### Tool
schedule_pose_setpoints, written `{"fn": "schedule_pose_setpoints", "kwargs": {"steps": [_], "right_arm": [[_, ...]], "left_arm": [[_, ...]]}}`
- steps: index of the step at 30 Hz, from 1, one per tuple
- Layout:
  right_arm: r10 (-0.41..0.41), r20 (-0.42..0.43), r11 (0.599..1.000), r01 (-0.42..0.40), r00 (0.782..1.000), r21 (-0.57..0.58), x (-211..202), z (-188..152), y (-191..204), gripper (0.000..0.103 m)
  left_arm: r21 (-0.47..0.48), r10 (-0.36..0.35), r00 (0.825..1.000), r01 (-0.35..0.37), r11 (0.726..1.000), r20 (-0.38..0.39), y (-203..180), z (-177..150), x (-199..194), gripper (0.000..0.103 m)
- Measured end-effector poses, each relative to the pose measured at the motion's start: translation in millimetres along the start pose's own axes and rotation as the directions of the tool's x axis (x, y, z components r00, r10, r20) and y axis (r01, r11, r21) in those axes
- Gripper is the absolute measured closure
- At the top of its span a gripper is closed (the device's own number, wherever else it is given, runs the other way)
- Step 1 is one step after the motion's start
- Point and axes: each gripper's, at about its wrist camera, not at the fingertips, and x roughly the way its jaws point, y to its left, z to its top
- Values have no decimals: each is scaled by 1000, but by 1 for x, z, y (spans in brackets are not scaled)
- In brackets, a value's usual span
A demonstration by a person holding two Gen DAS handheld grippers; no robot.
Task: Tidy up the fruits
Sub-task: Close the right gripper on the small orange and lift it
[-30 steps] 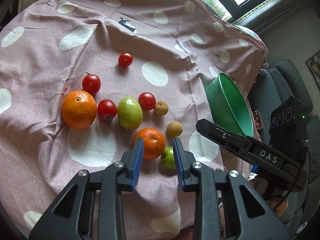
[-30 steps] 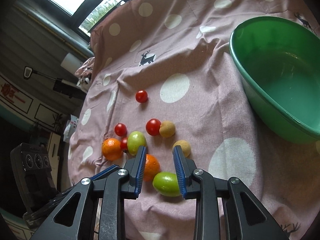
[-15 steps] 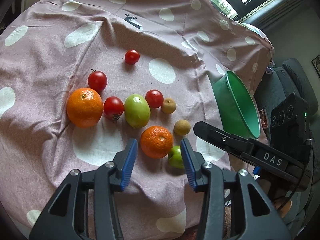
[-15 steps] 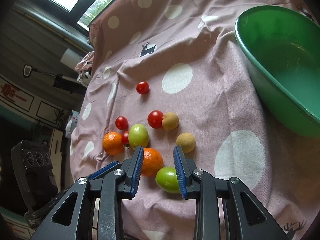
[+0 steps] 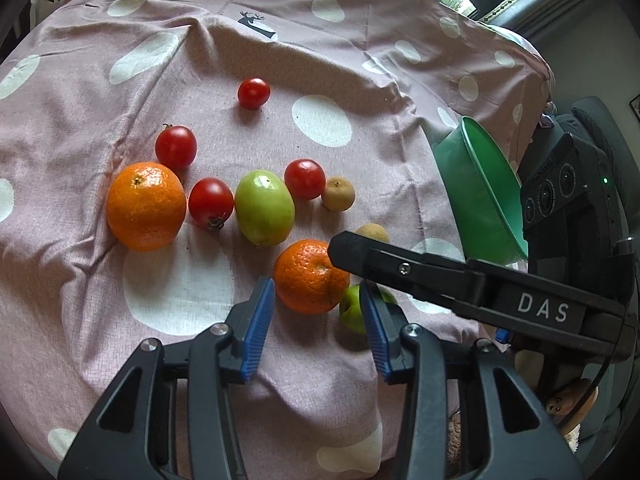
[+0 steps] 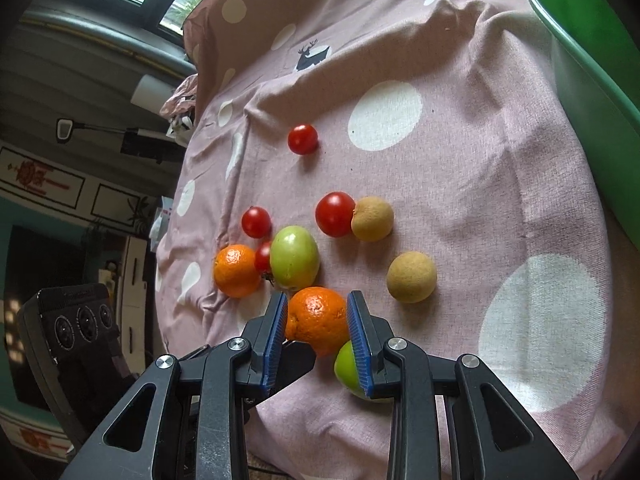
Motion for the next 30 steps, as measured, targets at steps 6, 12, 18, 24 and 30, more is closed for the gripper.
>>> {"fn": "schedule_pose_setpoints", "kwargs": {"steps": [6,12,18,24,30], "right_arm": [[-10,-24,1000,10,1000,4,7,2,-1,72],[17,-34,1000,-16,999,22,10,4,-8,71],[39,-51,999,-37,998,29,17,4,-9,67],[88,-78,995,-83,993,55,24,2,-12,64],[93,-43,995,-91,995,46,13,-1,-8,63]], "left_arm": [[-5,2,1000,-2,1000,-15,0,-1,6,60],[-18,3,1000,-4,1000,-24,2,-1,11,61],[-27,14,1000,-15,1000,-22,4,-1,15,60],[-28,25,1000,-25,999,-15,4,-2,15,60],[-3,19,1000,-18,1000,17,-3,-2,9,60]]}}
